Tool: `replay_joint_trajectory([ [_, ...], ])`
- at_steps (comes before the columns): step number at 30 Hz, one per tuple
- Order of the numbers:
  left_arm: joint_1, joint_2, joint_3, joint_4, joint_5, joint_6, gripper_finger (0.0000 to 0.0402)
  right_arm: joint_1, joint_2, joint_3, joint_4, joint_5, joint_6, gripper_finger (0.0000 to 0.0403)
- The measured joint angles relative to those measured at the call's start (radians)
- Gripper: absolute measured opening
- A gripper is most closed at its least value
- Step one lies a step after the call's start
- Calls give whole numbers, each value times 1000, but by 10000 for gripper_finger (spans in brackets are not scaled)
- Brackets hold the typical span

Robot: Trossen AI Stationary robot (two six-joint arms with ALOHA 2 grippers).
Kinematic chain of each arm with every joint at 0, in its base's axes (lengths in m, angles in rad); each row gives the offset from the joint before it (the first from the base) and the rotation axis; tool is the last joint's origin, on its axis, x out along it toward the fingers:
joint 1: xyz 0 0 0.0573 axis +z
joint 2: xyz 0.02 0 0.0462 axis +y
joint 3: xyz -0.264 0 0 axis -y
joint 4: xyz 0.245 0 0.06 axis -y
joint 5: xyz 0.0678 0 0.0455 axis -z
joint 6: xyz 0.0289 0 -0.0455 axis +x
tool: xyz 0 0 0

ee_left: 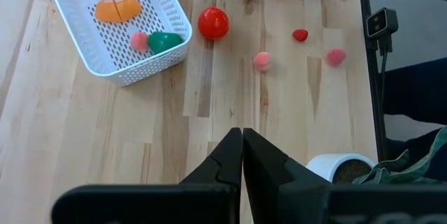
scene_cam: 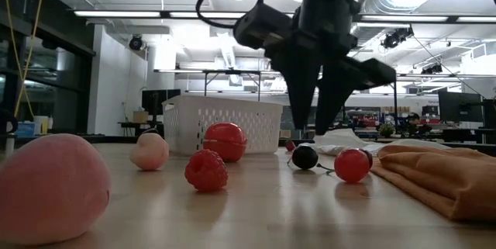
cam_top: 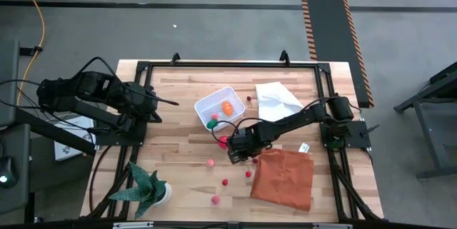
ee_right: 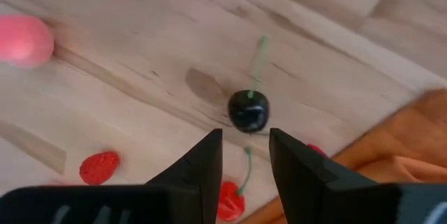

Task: Pick and placing Produce into tupperware
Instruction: Put the black cherry in the basket

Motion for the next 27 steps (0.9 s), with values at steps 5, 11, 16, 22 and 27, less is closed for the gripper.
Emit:
replay_joint_trajectory([
  [5,0,0,0,0,0,0,3,1,32,0,33,-28,-3,108],
  [11,0,0,0,0,0,0,3,3,40,0,54,-12,-30,108],
  [16,0,0,0,0,0,0,3,2,40,0,60,-8,-68,113],
  [22,0,0,0,0,0,8,3,-1,40,0,112,-10,-53,162],
  [27,0,0,0,0,0,19,3,-9,40,0,99,-16,-17,194],
])
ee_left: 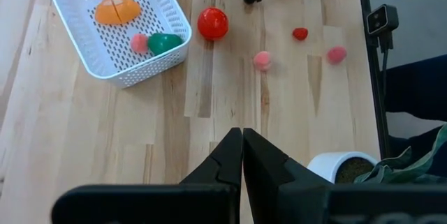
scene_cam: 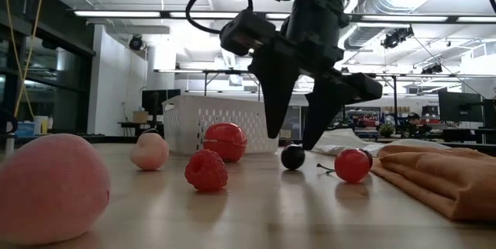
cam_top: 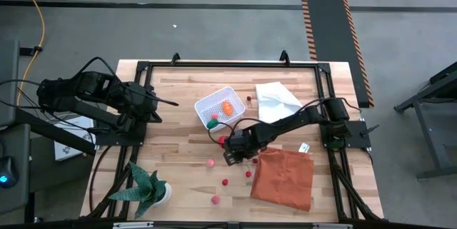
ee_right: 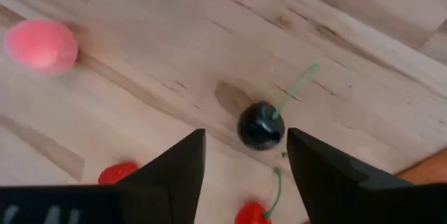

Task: Pick and placing Produce into tupperware
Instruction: Put the black cherry in the basket

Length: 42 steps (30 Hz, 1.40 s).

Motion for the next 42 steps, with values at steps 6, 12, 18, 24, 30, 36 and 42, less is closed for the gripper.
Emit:
replay_joint_trajectory([
  [6,0,0,0,0,0,4,3,-7,0,0,-12,1,26,197],
  [12,0,0,0,0,0,3,3,-11,0,0,-42,-9,35,197],
  [18,0,0,0,0,0,3,3,-11,2,0,-42,-17,33,197],
  [24,0,0,0,0,0,3,3,-11,38,0,-49,-64,24,197],
  [30,0,0,0,0,1,-1,3,-11,42,9,-51,-37,22,197],
  [36,0,0,0,0,1,-2,3,-12,42,9,-67,-33,21,197],
  [42,0,0,0,0,1,-4,3,-12,42,9,-95,-31,21,196],
])
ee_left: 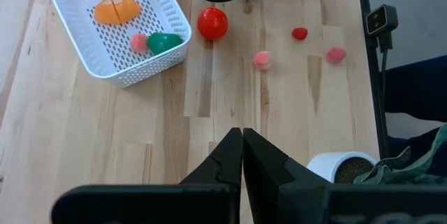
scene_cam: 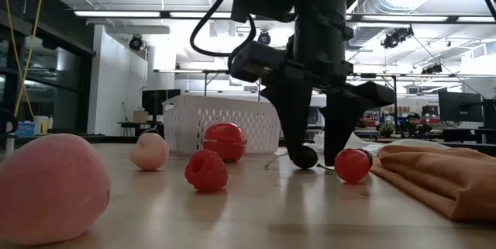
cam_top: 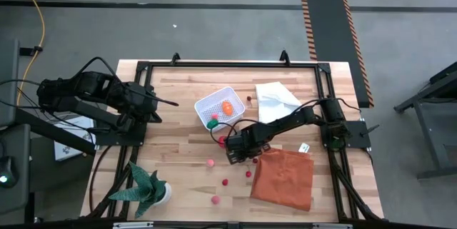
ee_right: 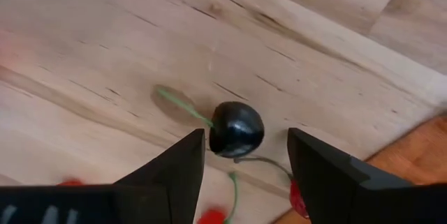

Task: Pick and placing Produce into tupperware
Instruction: Put the black cherry in the basket

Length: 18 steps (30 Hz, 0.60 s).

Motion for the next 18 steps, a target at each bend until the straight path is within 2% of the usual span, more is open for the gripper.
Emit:
replay_joint_trajectory([
  [8,0,0,0,0,0,0,3,-2,0,0,4,4,-19,177],
  [18,0,0,0,0,0,0,3,-25,0,0,40,5,-64,177],
])
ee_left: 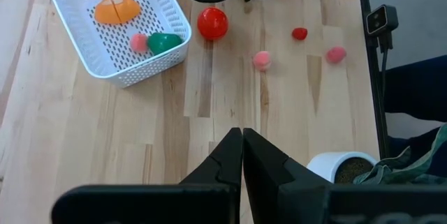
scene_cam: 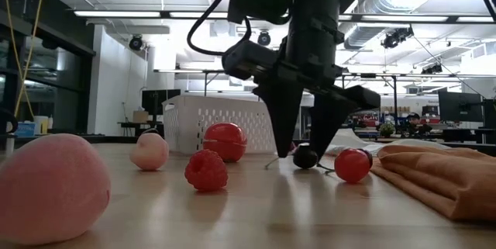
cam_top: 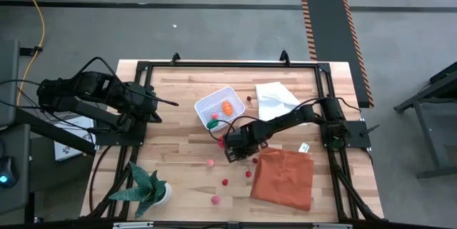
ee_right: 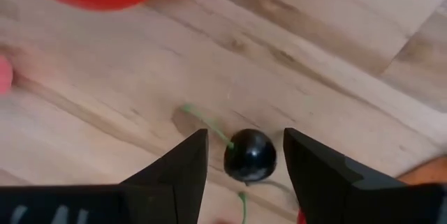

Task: Pick and placing Produce into tupperware
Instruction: Put the black cherry in the basket

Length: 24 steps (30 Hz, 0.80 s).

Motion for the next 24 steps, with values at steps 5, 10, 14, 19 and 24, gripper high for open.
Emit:
replay_joint_trajectory([
  [5,0,0,0,0,3,0,3,1,0,0,-1,-9,-1,177],
  [10,0,0,0,0,3,0,3,1,0,0,-1,-9,-15,177],
  [14,0,0,0,0,3,0,3,-1,0,0,-2,-9,-15,176],
  [19,0,0,0,0,3,-1,3,-1,0,0,-5,-10,-15,176],
  [24,0,0,0,0,3,-1,3,-1,0,0,-13,-13,-15,176],
])
